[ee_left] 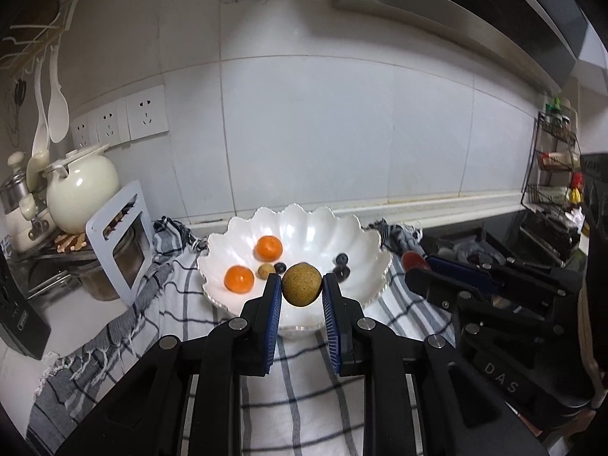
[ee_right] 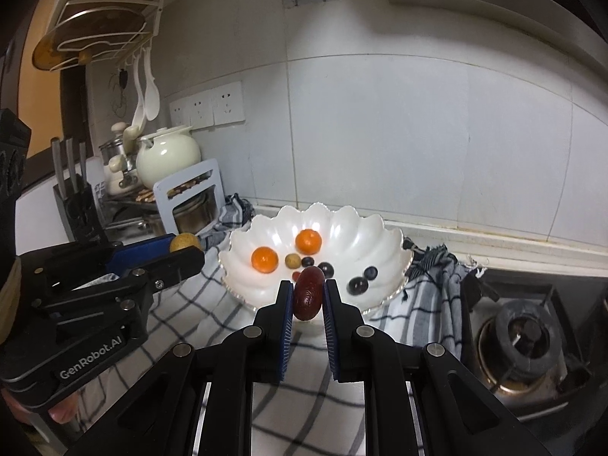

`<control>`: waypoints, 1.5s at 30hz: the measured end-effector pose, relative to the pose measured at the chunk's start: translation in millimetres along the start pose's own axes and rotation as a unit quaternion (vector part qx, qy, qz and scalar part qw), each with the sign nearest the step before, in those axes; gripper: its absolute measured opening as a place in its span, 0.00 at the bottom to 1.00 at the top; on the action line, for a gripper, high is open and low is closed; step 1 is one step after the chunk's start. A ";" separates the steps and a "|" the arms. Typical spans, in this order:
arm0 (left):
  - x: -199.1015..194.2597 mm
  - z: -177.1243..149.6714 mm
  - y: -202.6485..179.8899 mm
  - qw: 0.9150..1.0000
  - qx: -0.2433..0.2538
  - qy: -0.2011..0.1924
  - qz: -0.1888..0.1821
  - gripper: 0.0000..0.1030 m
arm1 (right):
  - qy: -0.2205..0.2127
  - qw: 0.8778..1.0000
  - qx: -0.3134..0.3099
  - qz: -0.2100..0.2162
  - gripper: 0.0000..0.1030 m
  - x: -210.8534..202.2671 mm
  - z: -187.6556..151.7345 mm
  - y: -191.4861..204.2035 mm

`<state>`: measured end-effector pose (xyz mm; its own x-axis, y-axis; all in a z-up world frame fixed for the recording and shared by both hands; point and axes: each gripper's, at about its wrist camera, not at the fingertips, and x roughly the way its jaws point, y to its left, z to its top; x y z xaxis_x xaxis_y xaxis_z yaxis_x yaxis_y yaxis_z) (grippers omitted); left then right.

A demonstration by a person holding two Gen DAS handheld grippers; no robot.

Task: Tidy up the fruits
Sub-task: 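Lift and carry the longan and red date over the white bowl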

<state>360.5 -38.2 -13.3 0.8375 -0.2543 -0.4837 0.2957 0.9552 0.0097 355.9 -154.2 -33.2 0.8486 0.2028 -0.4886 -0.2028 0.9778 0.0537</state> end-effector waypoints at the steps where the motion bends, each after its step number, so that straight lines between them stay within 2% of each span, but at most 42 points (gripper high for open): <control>1: 1.8 3.0 0.7 1.000 -0.001 -0.001 0.001 0.22 | 0.001 1.000 0.000 0.001 0.17 3.7 3.4 -1.4; 7: 18.3 22.3 5.7 1.000 -0.004 -0.003 0.012 0.22 | 0.002 1.000 0.000 -0.005 0.17 24.9 21.1 -11.3; 16: 51.2 43.7 10.9 1.000 -0.008 0.013 0.019 0.22 | 0.007 1.000 -0.005 -0.018 0.17 61.0 48.2 -23.8; 30: 124.0 56.2 25.7 0.995 -0.026 0.093 0.021 0.22 | 0.064 0.998 -0.004 -0.019 0.17 123.8 63.2 -42.9; 45: 185.9 55.8 37.7 0.987 -0.019 0.154 0.037 0.22 | 0.126 0.991 -0.022 -0.027 0.17 176.9 70.5 -49.4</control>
<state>553.0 -57.9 -54.1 0.6744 -0.1311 -0.7267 0.2164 0.9760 0.0247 550.5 -162.9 -60.9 0.7114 0.1257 -0.6914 -0.1868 0.9823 -0.0136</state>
